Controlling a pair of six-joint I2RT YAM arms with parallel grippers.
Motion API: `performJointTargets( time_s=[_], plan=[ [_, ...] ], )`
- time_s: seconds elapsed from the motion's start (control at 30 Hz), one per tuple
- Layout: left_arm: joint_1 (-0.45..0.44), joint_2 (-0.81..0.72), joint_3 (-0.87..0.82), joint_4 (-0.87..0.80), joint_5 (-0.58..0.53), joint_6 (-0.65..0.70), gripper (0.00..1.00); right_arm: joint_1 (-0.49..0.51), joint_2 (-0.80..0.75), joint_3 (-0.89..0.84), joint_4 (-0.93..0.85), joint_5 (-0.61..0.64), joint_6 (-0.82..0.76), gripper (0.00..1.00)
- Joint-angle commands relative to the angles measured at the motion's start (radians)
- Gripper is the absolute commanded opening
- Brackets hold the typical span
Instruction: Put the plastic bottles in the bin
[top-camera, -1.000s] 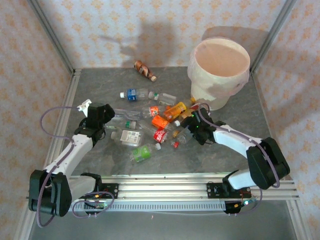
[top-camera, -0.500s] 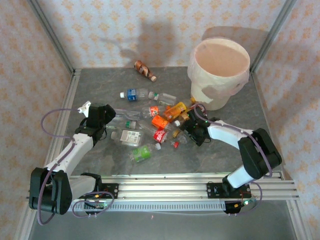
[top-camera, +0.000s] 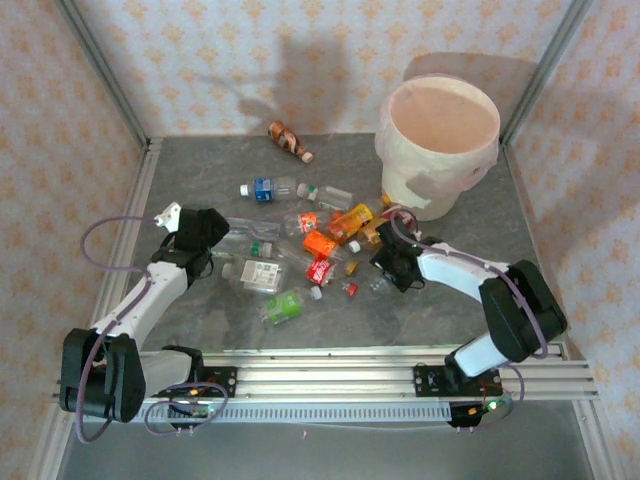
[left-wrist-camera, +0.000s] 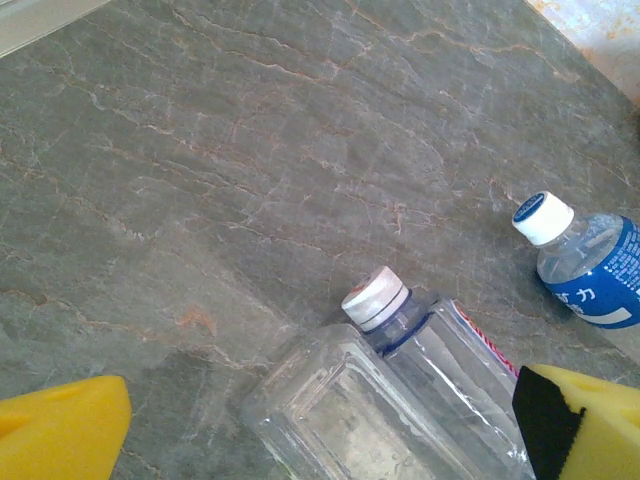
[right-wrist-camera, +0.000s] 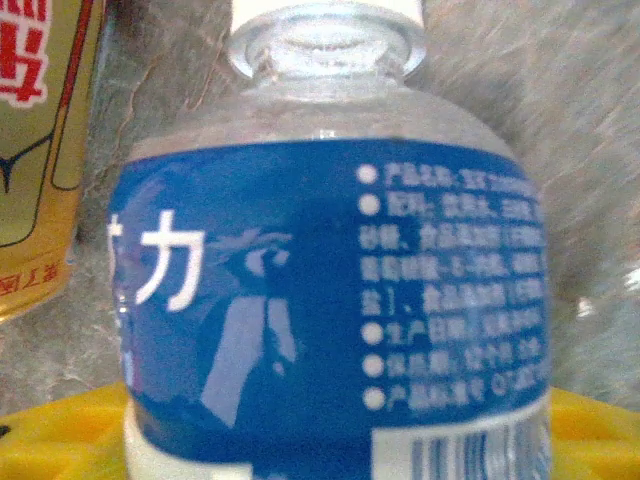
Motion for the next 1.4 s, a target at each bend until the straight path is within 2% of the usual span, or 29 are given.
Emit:
performJointTargets(
  time_s=[0.0, 0.13, 0.37, 0.57, 0.7, 0.9, 1.03, 1.17, 1.37],
  plan=[
    [0.003, 0.011, 0.025, -0.032, -0.041, -0.032, 1.0, -0.002, -0.089, -0.046, -0.013, 0.12, 0.014, 0.61],
    [0.002, 0.019, 0.029, -0.038, -0.066, -0.069, 1.0, -0.002, -0.164, -0.088, 0.015, 0.142, -0.005, 0.56],
    [0.003, 0.032, 0.044, -0.069, -0.103, -0.104, 1.0, 0.007, -0.294, -0.095, 0.139, 0.032, -0.292, 0.47],
    [0.002, 0.059, 0.068, -0.084, -0.095, -0.119, 1.0, 0.008, -0.371, -0.011, 0.21, -0.089, -0.471, 0.45],
    [0.002, 0.05, 0.061, -0.093, -0.1, -0.143, 1.0, 0.008, -0.37, 0.12, 0.23, -0.128, -0.575, 0.42],
    [0.002, 0.049, 0.054, -0.034, 0.001, -0.109, 1.0, 0.003, -0.305, 0.329, 0.351, -0.056, -0.701, 0.42],
    [0.002, 0.043, 0.056, -0.055, 0.015, -0.116, 1.0, -0.039, -0.199, 0.493, 0.362, -0.036, -0.765, 0.41],
    [0.003, 0.028, 0.059, -0.071, 0.029, -0.116, 1.0, -0.159, -0.08, 0.664, 0.299, -0.142, -0.76, 0.41],
    [0.003, 0.024, 0.055, -0.108, 0.018, -0.164, 1.0, -0.319, 0.143, 0.995, 0.076, -0.322, -0.842, 0.43]
  ],
)
